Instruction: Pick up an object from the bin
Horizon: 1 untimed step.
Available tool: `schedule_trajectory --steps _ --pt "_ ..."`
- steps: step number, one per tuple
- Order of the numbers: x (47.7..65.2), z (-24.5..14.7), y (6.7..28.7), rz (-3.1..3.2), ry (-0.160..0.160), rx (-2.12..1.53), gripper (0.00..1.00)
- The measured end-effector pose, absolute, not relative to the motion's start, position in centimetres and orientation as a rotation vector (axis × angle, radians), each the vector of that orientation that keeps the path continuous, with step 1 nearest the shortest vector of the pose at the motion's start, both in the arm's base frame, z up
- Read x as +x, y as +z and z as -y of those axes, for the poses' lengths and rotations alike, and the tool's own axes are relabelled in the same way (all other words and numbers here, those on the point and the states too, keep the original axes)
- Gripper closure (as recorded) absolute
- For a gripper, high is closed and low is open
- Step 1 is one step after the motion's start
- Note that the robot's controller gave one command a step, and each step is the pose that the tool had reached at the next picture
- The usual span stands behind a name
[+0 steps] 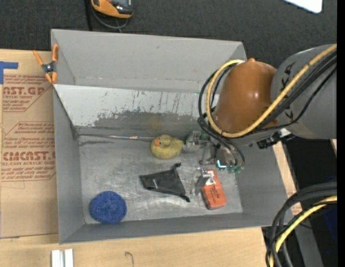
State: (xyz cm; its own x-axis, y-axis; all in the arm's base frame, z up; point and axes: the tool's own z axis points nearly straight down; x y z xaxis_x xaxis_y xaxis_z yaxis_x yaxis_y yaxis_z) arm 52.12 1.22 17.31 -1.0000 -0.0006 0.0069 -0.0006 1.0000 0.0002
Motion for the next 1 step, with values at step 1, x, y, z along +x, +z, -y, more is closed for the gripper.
schedule_trajectory --steps 1 --pt "52.31 -1.23 17.68 3.142 -0.001 0.001 0.00"
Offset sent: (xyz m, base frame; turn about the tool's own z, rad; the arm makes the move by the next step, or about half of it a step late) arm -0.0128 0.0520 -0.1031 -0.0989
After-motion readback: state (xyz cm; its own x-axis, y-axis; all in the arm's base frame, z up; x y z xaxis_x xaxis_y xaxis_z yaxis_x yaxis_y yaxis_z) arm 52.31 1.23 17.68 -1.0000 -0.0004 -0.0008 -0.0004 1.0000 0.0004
